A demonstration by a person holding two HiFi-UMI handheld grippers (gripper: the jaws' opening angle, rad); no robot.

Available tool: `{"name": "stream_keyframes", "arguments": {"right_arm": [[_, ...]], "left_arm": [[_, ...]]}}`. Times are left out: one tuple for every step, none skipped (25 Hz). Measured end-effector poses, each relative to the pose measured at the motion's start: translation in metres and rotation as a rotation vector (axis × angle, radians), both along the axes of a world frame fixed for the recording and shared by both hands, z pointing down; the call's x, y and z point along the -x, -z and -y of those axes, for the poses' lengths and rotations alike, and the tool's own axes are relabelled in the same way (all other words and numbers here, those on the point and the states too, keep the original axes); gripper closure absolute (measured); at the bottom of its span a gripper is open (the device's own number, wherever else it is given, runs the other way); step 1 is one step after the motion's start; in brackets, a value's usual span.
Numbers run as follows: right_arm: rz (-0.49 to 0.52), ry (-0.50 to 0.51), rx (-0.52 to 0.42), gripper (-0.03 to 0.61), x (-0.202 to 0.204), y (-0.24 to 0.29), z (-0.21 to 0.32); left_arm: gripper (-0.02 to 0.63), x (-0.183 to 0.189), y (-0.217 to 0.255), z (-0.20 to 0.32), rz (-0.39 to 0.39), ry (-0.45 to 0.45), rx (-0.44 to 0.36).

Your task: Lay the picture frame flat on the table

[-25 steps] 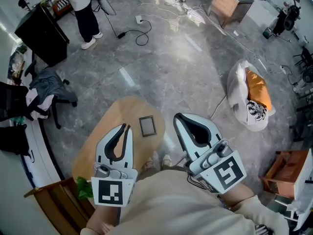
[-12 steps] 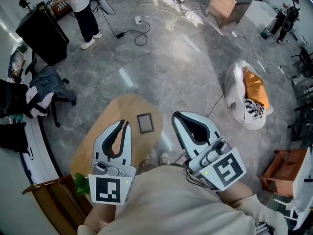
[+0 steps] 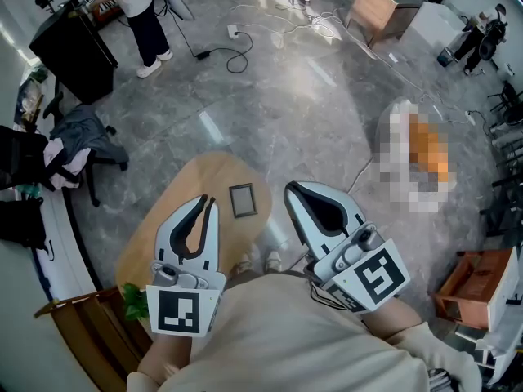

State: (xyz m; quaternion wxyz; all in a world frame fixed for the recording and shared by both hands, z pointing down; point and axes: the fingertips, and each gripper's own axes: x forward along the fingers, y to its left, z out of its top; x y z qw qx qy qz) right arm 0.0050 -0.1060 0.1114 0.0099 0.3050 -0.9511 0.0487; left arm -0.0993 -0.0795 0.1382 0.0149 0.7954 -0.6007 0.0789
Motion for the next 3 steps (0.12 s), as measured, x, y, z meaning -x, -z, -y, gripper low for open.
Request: {"name": "stream_keyframes", "arguments": {"right_arm": [[-0.003,-0.001,-0.002,0.58,0.0001,-0.0019,-0.0008],[-0.006,-0.002,-0.005,0.58,0.0003,-0.0038,-0.0015],[-0.009,-0.003,-0.007,0.58,0.0005,-0.0057,-0.0023]], "left_arm": [[0.586,-0.0005,-0.0019,-0.0007,0.0,-0.001,0.003],[0.586,-0.0009,-0.0037,-0.0016,0.001,-0.003,0.005],[0.586,-0.0013,-0.0054,-0.0024,0.001,-0.004,0.008]]}}
